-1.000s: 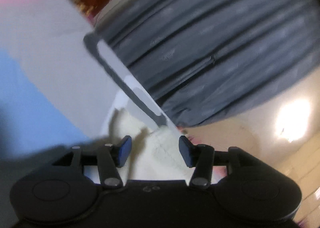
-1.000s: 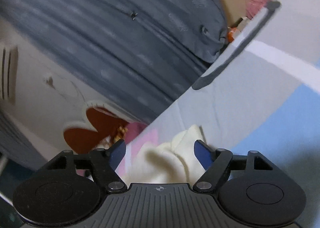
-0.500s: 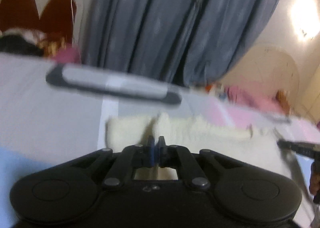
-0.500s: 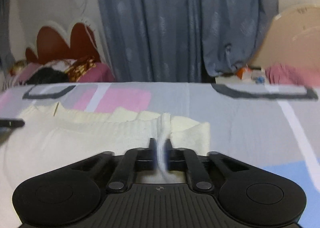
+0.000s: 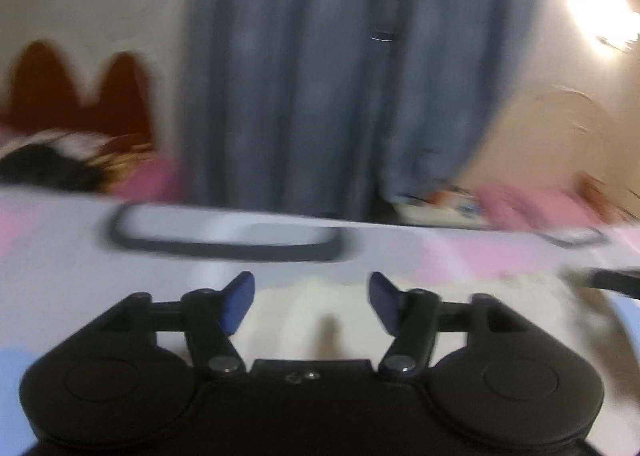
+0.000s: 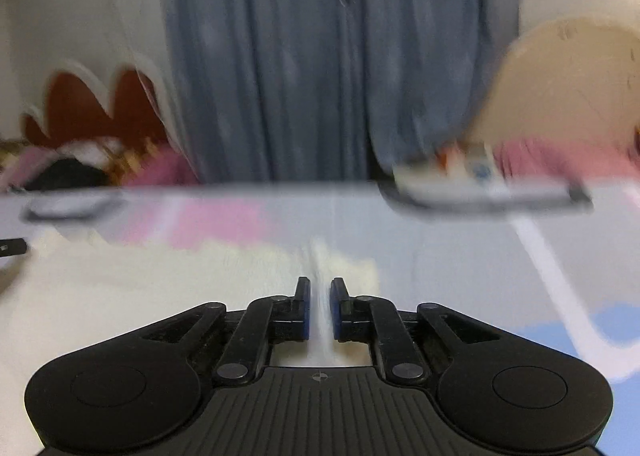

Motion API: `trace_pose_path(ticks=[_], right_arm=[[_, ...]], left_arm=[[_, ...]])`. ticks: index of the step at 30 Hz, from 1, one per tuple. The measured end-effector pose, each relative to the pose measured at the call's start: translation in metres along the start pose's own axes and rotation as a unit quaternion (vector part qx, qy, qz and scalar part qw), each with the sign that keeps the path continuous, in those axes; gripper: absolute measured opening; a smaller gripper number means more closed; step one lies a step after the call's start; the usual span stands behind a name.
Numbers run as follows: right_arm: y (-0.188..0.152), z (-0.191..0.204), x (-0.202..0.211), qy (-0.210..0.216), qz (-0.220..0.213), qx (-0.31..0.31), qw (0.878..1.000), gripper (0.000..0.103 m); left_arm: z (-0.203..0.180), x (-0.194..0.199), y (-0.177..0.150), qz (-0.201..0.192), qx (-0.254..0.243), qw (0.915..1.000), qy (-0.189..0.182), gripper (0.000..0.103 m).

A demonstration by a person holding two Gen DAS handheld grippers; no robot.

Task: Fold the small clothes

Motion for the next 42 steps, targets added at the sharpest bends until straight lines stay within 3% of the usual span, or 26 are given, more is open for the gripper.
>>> trace_pose_path(ticks=[3,4,5,7,10,12,13,15,17,18,19,21,25,29,31,33,36,38,39,42], right_arm=[[0.006,0.047,-0.031,0.052,0.032,0.012,0.998,0.013],[0.005,0.064,-0.041,0.066,0.041,0.015,0.997,0.019],[0.004,0.078,-0.047,0.080,0.043,0.021,0.996,0.034],[-0.003,0.099,-0.054,0.078,0.044,0.054,0.995,0.049],[-0.012,0.085,-0.046,0.055,0.036,0.091,0.994,0.049],[-0.025,0.037,-0.038,-0.013,0.050,0.075,0.996,0.040],[-0.032,0.009,-0.033,-0.024,0.047,0.043,0.998,0.034],[-0.039,-0.007,-0.028,-0.006,0.046,0.018,0.999,0.028],[-0.033,0.006,-0.028,-0.023,0.057,0.064,0.996,0.029],[-0.027,0.011,-0.024,-0.034,0.056,0.073,0.995,0.029],[-0.019,0.018,-0.015,-0.036,0.038,0.067,0.996,0.029],[-0.011,0.036,-0.002,-0.005,0.005,0.054,0.999,0.029],[-0.031,0.097,0.001,0.072,0.027,0.088,0.993,0.029],[-0.051,0.119,0.002,0.069,0.039,0.122,0.989,0.029],[-0.056,0.103,0.008,0.054,0.043,0.120,0.990,0.029],[-0.064,0.069,0.020,0.005,0.048,0.099,0.994,0.029],[-0.073,0.040,0.027,0.005,0.057,0.065,0.996,0.029],[-0.062,0.058,0.036,0.004,0.045,0.076,0.996,0.029],[-0.054,0.077,0.046,0.027,0.027,0.079,0.996,0.029],[-0.058,0.125,0.057,0.070,0.028,0.113,0.991,0.029]], left_arm=[[-0.049,-0.019,-0.012,0.032,-0.038,0.9984,-0.027,0.065],[-0.056,-0.026,-0.018,0.041,-0.039,0.9979,-0.032,0.065],[-0.058,-0.034,-0.025,0.055,-0.036,0.9972,-0.035,0.065],[-0.045,-0.042,-0.040,0.071,-0.036,0.9967,-0.015,0.068],[-0.004,-0.032,-0.042,0.044,-0.047,0.9978,0.018,0.069],[0.020,-0.025,-0.038,0.038,-0.045,0.9978,0.031,0.069],[0.023,-0.023,-0.039,0.037,-0.046,0.9978,0.031,0.069],[0.020,-0.025,-0.040,0.034,-0.060,0.9969,0.038,0.069],[0.010,-0.022,-0.036,0.030,-0.074,0.9951,0.058,0.067],[0.002,-0.020,-0.034,0.024,-0.078,0.9945,0.066,0.062],[-0.007,-0.009,-0.032,0.010,-0.086,0.9945,0.060,0.065],[-0.031,0.011,-0.038,-0.005,-0.090,0.9958,0.012,0.074],[-0.073,0.020,-0.068,0.022,-0.108,0.9932,-0.038,0.074],[-0.050,0.018,-0.089,0.039,-0.108,0.9933,-0.013,0.072],[-0.020,0.027,-0.089,0.031,-0.086,0.9958,-0.001,0.073],[0.005,0.038,-0.089,0.026,-0.066,0.9975,-0.002,0.073],[0.003,0.047,-0.084,0.031,-0.077,0.9964,0.017,0.069],[-0.014,0.059,-0.078,0.013,-0.070,0.9974,0.004,0.070],[-0.023,0.065,-0.080,0.006,-0.063,0.9979,-0.014,0.074],[-0.053,0.066,-0.102,0.031,-0.079,0.9957,-0.037,0.073]])
Point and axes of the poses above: each gripper's, at about its wrist camera, not at the fingertips, and x roughly against the way its jaws point, z to its left, y to its top, the point moved 8 cm from there along -x, roughly the way its jaws point, and after that the axes turned 11 degrees about x, right-handed, at the moved point
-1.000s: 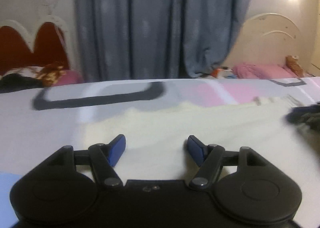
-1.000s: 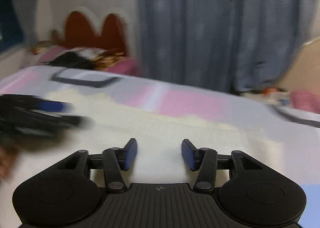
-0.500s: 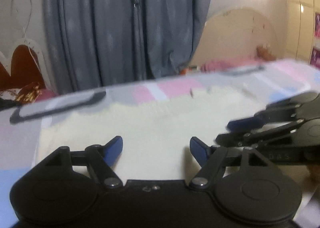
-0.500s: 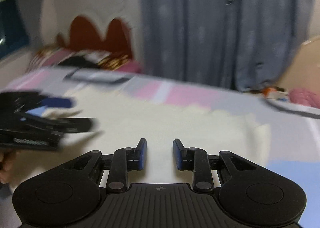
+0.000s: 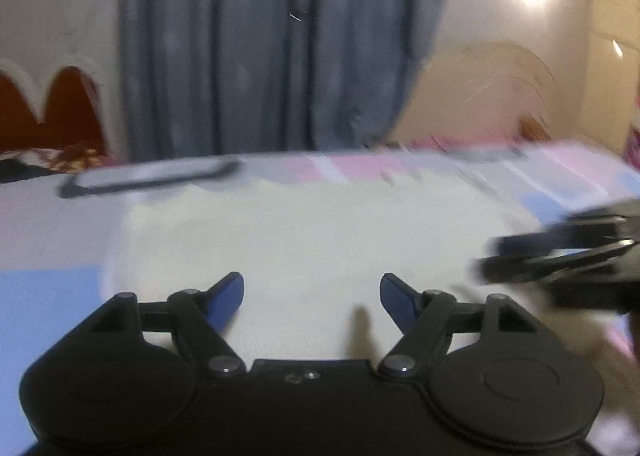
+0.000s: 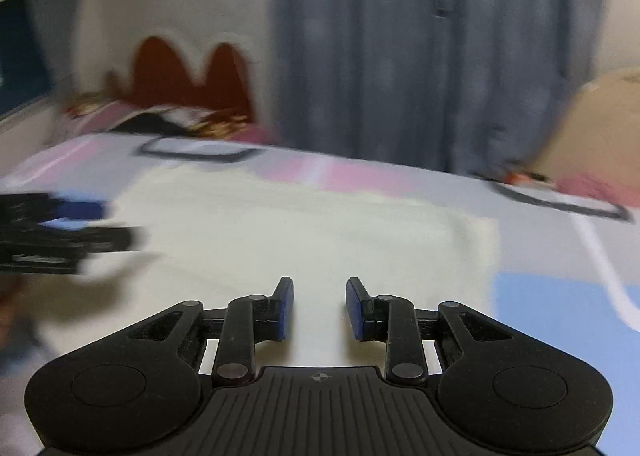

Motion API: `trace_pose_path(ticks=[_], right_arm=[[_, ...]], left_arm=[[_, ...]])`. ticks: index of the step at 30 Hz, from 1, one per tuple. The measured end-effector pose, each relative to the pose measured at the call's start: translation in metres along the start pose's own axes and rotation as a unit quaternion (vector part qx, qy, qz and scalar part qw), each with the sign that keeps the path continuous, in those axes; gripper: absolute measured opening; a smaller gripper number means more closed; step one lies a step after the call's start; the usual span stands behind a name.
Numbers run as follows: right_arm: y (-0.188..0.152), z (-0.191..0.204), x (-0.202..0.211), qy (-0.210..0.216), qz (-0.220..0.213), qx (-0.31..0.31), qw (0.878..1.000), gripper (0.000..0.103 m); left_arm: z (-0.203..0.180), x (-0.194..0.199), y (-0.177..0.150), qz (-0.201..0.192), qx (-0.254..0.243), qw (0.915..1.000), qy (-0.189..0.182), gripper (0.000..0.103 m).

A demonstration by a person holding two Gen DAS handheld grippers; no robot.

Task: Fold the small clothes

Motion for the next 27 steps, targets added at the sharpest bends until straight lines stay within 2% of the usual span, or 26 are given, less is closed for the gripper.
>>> trace_pose_path(ticks=[3,4,6,9,10,11,14,17,19,21,23,27], right_arm=[[-0.019,0.029,-0.014,0.020,0.038,0.009,0.999,0.029],[-0.026,0.032,-0.014,0.007,0.034,0.021,0.999,0.029],[-0.030,0.033,-0.006,-0.001,0.035,0.022,0.999,0.029],[-0.022,0.042,0.013,0.013,0.012,0.016,1.000,0.029],[-0.023,0.049,0.012,0.020,0.018,0.019,0.999,0.029],[-0.027,0.059,0.009,0.028,0.028,0.027,0.999,0.029],[-0.039,0.071,0.006,0.014,0.032,0.034,0.999,0.029],[-0.043,0.066,0.013,0.010,0.042,0.040,0.998,0.029],[-0.052,0.043,0.030,-0.036,0.051,0.033,0.997,0.029],[-0.076,0.005,0.051,-0.078,0.064,-0.012,0.995,0.029],[-0.086,-0.015,0.062,-0.071,0.060,-0.058,0.994,0.028],[-0.073,-0.002,0.064,-0.082,0.062,-0.029,0.994,0.026]], left_arm=[[-0.009,-0.008,-0.034,0.041,-0.024,0.9988,0.017,0.074],[-0.007,-0.002,-0.038,0.027,-0.015,0.9994,0.016,0.074],[-0.003,0.010,-0.038,0.027,0.000,0.9994,0.022,0.071],[-0.009,0.021,-0.033,0.016,0.028,0.9994,0.009,0.071],[-0.013,0.019,-0.036,0.021,0.029,0.9993,0.014,0.062],[-0.014,0.014,-0.041,0.034,0.026,0.9986,0.030,0.061],[-0.010,0.016,-0.050,0.028,0.026,0.9989,0.029,0.065],[0.006,0.034,-0.061,0.033,0.008,0.9990,0.030,0.076],[0.032,0.050,-0.069,0.031,0.014,0.9983,0.047,0.078],[0.049,0.060,-0.070,0.031,0.029,0.9980,0.048,0.077],[0.048,0.058,-0.068,0.034,0.020,0.9975,0.058,0.077],[0.038,0.055,-0.062,0.039,0.034,0.9960,0.072,0.075]])
Point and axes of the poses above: each gripper's, at about its wrist camera, not at the fingertips, and x roughly against the way its jaws point, z to its left, y to its top, the point moved 8 cm from there along -x, roughly the way its jaws point, and after that the axes turned 11 degrees about x, right-handed, at the moved point
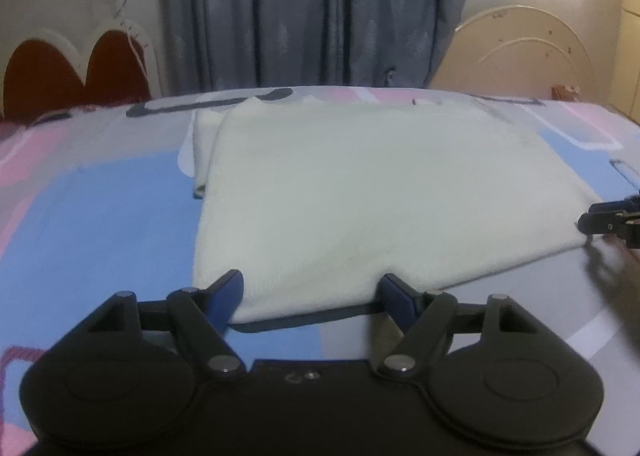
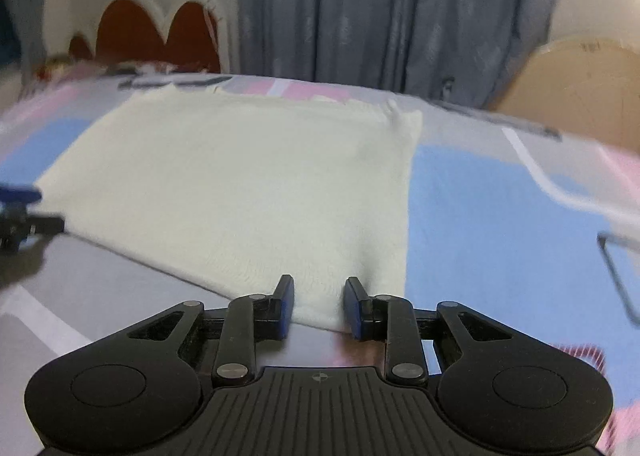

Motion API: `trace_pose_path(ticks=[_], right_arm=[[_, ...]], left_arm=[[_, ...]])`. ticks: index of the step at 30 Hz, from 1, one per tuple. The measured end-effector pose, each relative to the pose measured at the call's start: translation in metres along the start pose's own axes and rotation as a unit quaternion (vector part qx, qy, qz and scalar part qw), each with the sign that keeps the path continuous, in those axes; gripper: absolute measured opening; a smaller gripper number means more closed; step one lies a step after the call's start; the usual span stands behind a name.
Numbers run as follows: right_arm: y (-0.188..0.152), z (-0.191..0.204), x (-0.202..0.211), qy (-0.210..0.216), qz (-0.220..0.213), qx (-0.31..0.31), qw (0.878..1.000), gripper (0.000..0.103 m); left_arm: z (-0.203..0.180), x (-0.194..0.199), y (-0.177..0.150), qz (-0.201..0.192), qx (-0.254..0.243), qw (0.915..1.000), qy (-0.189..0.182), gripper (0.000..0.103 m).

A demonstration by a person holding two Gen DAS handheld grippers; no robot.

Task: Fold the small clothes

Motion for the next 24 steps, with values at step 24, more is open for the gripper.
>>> trace_pose_path(ticks=[24], right_arm=[[-0.011,-0.011,-0.003,-0.016,0.010,-0.055,0.998,0.025]], left_arm=[[0.002,0.002,-0.007,0.015,-0.006,0.9999,0.001,0.075]])
Point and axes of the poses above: each gripper's, at about its wrist camera, not at the fingertips, and x roughly against the way its jaws point, z to its left, y to its top, the point moved 8 cm from there along -x, roughly the way its jaws point, and after that the axes turned 11 degrees about x, right-handed, at the moved point
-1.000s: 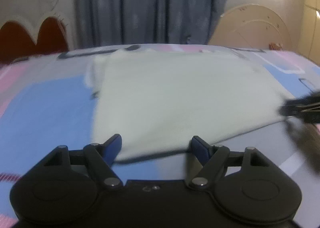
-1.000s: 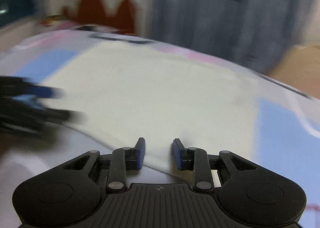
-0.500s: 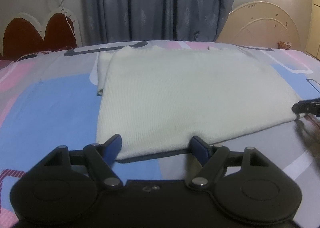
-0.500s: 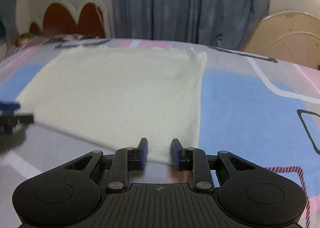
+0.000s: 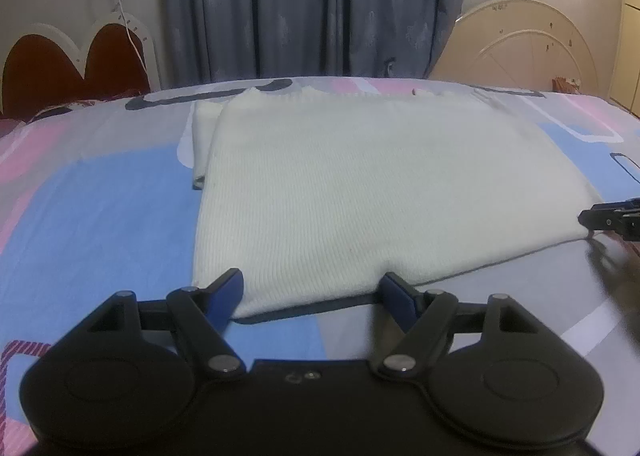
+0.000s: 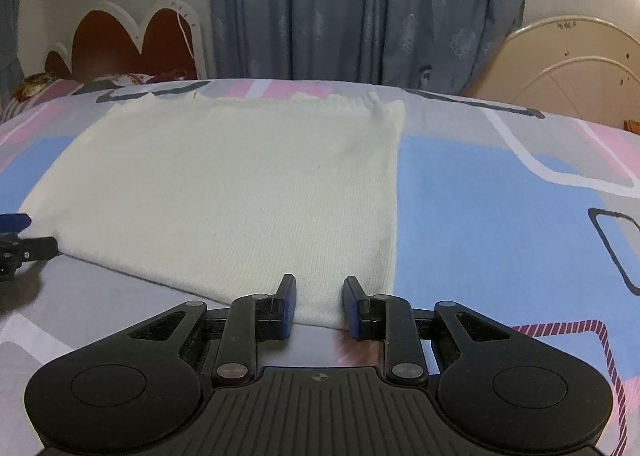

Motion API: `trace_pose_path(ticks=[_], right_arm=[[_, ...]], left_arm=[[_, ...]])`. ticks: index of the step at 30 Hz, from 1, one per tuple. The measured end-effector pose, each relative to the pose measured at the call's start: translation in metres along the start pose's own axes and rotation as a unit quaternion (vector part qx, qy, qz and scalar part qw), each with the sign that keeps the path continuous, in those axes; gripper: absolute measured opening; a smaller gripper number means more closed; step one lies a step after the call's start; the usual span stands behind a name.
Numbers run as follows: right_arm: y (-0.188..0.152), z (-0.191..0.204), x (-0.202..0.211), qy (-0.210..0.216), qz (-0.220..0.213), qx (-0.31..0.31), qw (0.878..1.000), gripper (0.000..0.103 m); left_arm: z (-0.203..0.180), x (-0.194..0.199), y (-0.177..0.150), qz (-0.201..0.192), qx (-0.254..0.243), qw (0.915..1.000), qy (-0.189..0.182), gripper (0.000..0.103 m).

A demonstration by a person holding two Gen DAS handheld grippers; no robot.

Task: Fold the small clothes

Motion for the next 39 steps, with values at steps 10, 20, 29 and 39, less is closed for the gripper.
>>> trace_pose_path(ticks=[10,20,29,39], right_arm=[[0.002,-0.005,0.016,-0.001,-0.008,-0.032,0.999,0.026],[0.035,0.016,0.041,0.051,-0.085,-0.032,0.995,0.003],[0.073,0.047,0.003,0.110,-0.092,-0.030,0.989,0.000],[0.098,0.069,-0.057,0.118,-0.081,-0.037,0.989,0.000]], left_arm=[[0.029,0.044,0.004,-0.020,0.156,0.9873,-0.022,0.068],[0.062,0.012,-0.014,-0.004,0.442,0.8904,-0.109,0.050],[0.056,-0.018,0.007,-0.048,0.469,0.8736,-0.119,0.051],[0.050,-0.031,0.016,-0.067,0.495,0.8585,-0.116,0.023]])
Point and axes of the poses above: each gripper's, at about its wrist camera, not at the fingertips, and x roughly against the way its jaws point, z to its left, y to its top, the point moved 8 cm from there along -x, roughly the way its jaws point, and after that the axes turned 11 degrees about x, right-handed, at the moved point
